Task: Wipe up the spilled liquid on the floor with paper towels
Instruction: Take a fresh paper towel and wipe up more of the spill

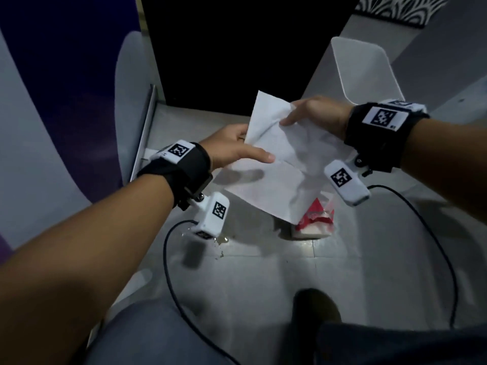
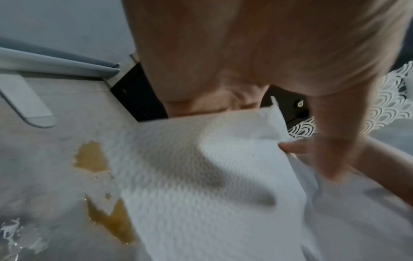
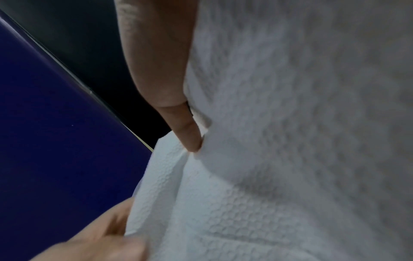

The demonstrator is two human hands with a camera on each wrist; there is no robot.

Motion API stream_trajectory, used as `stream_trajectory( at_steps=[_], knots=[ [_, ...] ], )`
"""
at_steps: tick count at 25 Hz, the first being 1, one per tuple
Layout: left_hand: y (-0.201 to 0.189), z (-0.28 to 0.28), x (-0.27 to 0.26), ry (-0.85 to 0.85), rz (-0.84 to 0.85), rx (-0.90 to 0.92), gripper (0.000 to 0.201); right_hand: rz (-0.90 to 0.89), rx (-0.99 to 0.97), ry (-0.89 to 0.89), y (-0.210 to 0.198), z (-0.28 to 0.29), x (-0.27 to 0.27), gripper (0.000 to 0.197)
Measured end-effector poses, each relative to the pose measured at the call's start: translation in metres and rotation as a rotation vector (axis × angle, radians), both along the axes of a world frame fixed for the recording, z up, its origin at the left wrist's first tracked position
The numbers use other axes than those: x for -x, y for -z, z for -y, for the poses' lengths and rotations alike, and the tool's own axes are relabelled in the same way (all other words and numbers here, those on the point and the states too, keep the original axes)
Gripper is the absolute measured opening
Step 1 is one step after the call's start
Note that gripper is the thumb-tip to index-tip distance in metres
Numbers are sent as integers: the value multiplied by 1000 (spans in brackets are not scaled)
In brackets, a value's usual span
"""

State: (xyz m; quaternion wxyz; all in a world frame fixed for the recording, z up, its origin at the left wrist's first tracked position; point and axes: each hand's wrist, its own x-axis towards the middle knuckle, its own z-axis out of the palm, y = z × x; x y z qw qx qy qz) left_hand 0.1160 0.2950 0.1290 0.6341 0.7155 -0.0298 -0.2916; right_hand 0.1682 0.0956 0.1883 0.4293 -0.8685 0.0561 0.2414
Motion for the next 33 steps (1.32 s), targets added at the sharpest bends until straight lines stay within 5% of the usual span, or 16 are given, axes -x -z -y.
stream_trajectory(
  at_steps=[3,8,12,16,22,28,33],
  knots=[
    [9,3,-12,-228,31,-96,19,-86,-105,-29,14,1,-11,12],
    [37,-8,-30,-416,-182,33,17,-547,-688,-25,32,39,-12,87],
    [39,-13,-29,-484,-314,118,30,-409,-559,-26,45,50,-5,48],
    [31,-23,-24,-485,-370,150,37,-257,-362,178,49,37,5,41],
    [51,-31,-16,-421,-310,180,29,-60,-366,415,64,43,-2,23],
    [58,-56,-17,-412,-494,326,26,-68,-356,123,86,41,-6,43],
    [50,-4,-8,-59,-427,41,29,2,-329,-104,84,29,-13,32]
  ],
)
